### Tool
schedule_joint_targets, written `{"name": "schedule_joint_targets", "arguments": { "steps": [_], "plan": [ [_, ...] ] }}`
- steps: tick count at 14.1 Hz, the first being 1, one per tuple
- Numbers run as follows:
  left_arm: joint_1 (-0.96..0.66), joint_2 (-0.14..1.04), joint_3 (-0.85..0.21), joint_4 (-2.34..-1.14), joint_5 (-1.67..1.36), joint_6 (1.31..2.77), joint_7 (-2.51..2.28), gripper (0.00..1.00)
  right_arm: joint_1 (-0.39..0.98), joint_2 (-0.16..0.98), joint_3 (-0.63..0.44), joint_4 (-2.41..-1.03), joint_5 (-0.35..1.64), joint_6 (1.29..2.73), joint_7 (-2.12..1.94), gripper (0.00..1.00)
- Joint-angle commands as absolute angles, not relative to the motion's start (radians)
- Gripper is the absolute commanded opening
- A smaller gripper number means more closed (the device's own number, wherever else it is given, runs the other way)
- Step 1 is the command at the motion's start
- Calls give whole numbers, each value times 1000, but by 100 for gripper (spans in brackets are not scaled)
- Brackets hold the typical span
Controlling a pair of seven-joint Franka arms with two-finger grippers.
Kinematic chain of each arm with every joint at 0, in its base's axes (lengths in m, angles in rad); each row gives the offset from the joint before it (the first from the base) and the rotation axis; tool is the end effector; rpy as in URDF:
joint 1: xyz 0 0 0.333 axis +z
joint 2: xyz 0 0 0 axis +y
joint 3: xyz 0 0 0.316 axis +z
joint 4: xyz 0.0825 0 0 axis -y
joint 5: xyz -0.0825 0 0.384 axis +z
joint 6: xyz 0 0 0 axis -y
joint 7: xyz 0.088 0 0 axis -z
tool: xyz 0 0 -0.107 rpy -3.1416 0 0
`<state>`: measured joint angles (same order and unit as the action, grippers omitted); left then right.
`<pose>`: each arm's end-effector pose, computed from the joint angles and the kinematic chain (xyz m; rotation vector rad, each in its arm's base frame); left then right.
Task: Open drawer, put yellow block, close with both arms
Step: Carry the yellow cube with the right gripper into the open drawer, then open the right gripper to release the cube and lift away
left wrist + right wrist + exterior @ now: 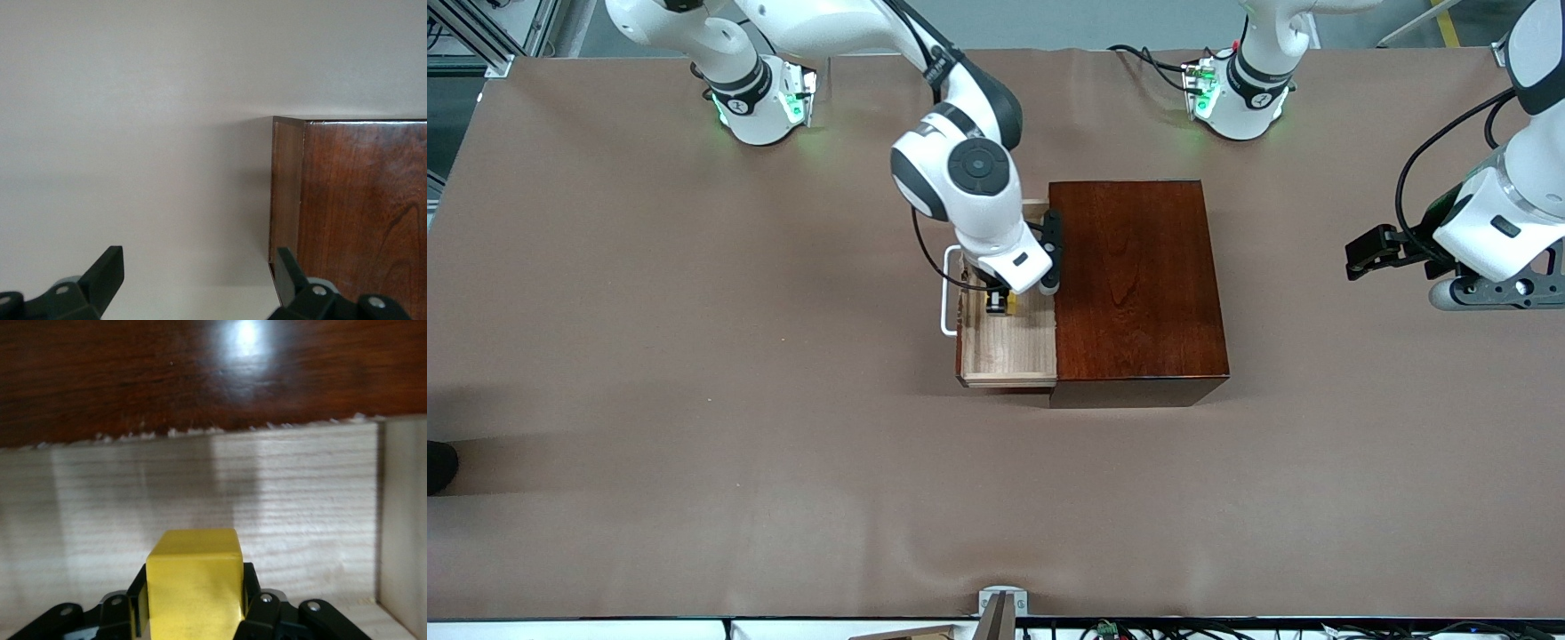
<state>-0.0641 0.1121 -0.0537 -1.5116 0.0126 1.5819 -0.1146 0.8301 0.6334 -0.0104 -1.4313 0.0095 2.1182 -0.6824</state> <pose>0.5848 -0.0661 0.5894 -3.1296 0.0053 0.0635 0.4930 0.5307 0.3273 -2.2941 -2.1362 -0.0835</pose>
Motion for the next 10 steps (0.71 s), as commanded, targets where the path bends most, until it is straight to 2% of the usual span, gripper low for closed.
{"name": "schedule_joint_targets", "arguments": {
  "steps": [1, 2, 3, 10],
  "plan": [
    [-52, 97, -58, -1529, -6, 1597, -104, 100, 857, 661, -25, -1391, -26, 2114, -637, 0],
    [-51, 97, -58, -1529, -6, 1595, -104, 100, 857, 660, -23, -1391, -26, 2114, -637, 35],
    [-51, 97, -58, -1529, -6, 1595, -104, 100, 857, 661, -23, -1391, -25, 2115, -634, 99],
    [-52, 103, -58, -1525, -6, 1597, -104, 100, 848, 557, -26, -1396, -21, 2043, -632, 100]
  ]
}}
